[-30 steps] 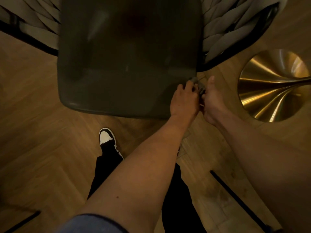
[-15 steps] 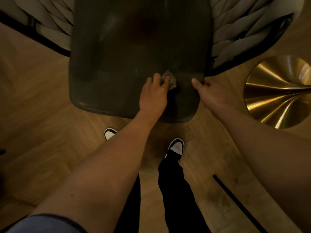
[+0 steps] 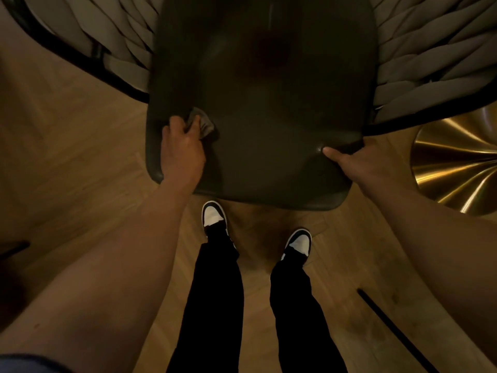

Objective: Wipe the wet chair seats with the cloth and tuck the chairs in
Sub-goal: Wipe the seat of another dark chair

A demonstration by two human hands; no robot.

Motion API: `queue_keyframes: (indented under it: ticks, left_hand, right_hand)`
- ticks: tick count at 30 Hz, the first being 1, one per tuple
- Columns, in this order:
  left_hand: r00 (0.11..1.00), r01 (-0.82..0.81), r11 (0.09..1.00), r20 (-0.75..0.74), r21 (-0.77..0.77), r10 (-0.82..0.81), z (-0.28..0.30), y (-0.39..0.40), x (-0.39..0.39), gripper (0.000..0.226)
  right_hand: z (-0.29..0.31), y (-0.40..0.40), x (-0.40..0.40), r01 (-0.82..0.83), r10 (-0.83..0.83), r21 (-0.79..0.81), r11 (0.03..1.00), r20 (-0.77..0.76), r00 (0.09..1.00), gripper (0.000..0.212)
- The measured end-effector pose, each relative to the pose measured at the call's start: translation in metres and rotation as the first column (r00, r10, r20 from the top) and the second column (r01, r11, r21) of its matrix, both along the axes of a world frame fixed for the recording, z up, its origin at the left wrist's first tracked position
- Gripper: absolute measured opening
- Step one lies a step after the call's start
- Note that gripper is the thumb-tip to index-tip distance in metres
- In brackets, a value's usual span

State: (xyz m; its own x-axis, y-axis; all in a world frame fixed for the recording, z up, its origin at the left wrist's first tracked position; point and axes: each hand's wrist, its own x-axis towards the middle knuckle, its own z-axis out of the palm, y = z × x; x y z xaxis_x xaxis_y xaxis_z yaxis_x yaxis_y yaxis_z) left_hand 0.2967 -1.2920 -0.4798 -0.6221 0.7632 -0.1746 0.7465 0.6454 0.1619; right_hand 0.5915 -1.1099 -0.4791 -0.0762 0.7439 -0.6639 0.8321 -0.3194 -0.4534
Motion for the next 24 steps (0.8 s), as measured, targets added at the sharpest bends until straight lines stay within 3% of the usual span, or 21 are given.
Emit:
queue_keyframes:
  ticks: [5,12,18,20,24]
  left_hand:
    - [0.997,-0.067,0.998,0.048,0.008,0.067,-0.001,-0.025,-0.047,0.047]
    - [0.936,-0.335,0.942,0.111,-0.002,0.333,0.007,-0.05,-0.103,0.044]
    - [0.949,-0.241,0.97,0.218,0.034,0.229,0.003,-0.02,-0.1,0.032]
    - [0.955,-0.204,0.978,0.227,0.031,0.192,0.001,-0.008,-0.09,0.033]
    - [0.983,-0.077,0.995,0.169,0.06,0.066,0.0,0.013,-0.049,0.041]
  right_hand:
    - [-0.002,-0.003,-0.001,0.045,-0.046,0.032,0.998,0.025,0.999,0.082]
    - [-0.003,-0.005,-0.008,0.084,-0.088,0.037,0.996,0.126,0.988,0.085]
    - [0.009,-0.009,-0.014,0.084,-0.089,0.035,0.996,0.174,0.981,0.084]
    - [0.011,-0.01,-0.014,0.108,-0.109,0.017,0.994,0.127,0.986,0.084]
    - [0.002,-0.004,0.0,0.147,-0.145,-0.053,0.988,0.034,0.989,0.106]
